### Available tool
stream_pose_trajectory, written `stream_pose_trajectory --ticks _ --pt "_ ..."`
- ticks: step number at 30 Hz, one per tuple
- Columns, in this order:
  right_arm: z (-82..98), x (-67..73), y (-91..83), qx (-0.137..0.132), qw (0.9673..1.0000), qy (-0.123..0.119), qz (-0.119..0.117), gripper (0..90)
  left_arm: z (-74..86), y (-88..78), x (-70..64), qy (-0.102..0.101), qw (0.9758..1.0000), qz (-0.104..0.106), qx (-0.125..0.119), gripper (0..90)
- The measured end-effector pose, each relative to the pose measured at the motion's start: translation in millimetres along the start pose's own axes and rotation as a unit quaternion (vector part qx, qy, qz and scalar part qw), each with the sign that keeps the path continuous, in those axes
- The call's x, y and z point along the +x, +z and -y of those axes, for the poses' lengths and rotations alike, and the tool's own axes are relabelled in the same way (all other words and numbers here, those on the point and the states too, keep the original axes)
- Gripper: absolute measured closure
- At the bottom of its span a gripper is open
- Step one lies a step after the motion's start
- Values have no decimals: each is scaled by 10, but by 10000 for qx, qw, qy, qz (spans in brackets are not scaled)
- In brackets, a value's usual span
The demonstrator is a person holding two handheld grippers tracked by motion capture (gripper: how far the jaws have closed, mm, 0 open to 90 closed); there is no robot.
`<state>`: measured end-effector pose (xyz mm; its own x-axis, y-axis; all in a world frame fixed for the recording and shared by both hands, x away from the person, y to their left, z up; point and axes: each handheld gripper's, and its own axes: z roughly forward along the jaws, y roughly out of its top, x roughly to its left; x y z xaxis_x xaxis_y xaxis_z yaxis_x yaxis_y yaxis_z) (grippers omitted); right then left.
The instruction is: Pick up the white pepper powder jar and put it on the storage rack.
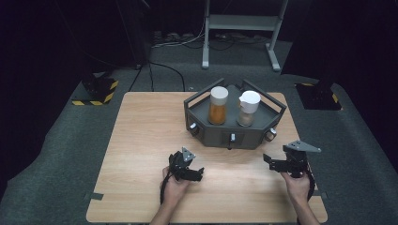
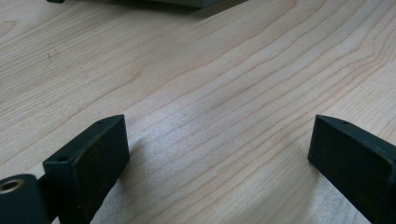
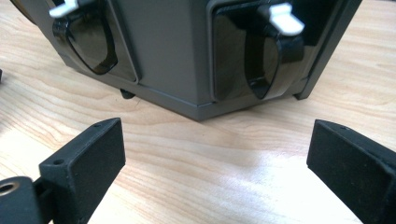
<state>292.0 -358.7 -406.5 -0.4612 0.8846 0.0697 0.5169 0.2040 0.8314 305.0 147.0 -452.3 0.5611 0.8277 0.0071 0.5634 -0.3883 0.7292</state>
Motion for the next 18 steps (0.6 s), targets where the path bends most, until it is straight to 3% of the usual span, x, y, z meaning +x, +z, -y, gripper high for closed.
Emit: stream_pose_trajectory --ticks 18 --pt "133 147 206 271 9996 -73 63 41 0 1 6 -4 10000 14 1 52"
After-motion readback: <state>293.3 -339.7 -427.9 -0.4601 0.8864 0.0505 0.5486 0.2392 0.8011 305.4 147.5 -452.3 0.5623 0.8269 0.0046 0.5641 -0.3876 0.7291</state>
